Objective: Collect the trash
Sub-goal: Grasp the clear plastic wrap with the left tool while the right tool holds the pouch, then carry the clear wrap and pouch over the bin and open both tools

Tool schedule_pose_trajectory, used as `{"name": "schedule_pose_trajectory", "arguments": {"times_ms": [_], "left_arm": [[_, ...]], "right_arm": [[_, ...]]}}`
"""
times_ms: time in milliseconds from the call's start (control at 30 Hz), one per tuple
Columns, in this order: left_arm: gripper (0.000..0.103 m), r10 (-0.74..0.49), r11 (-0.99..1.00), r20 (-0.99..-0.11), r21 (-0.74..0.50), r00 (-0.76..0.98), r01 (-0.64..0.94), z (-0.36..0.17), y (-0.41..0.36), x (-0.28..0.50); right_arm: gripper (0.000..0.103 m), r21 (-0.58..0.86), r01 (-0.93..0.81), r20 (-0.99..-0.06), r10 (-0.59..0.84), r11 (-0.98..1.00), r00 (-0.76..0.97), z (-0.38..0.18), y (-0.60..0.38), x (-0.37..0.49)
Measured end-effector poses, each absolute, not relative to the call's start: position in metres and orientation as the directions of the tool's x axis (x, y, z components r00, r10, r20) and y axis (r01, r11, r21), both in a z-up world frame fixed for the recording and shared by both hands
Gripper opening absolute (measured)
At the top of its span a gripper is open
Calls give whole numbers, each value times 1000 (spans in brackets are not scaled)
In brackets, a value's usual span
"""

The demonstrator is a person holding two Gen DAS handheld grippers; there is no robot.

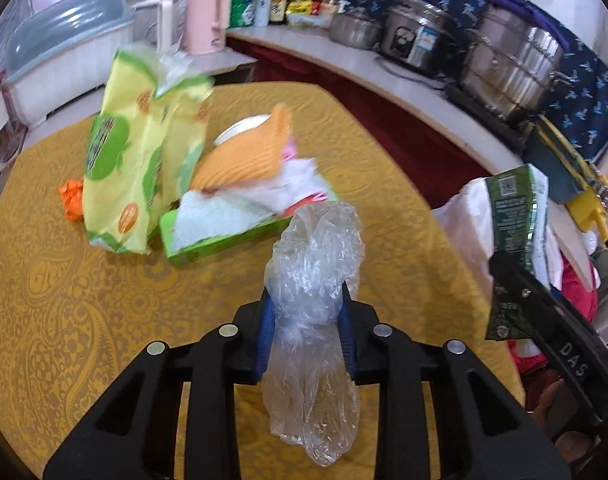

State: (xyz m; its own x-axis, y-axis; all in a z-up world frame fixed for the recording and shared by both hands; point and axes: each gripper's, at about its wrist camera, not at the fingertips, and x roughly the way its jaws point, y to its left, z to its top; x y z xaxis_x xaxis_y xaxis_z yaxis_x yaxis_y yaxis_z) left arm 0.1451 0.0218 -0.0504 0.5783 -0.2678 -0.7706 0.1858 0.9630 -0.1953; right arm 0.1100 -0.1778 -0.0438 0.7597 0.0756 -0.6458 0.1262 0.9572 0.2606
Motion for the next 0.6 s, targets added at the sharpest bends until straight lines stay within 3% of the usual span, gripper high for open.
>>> {"name": "schedule_pose_trajectory", "arguments": {"times_ms": [600], "left_arm": [[27, -412, 897, -685, -189, 601, 400, 19, -93, 125]], "right_arm": [[59, 254, 246, -535, -76, 935, 841, 22, -271, 56]]}}
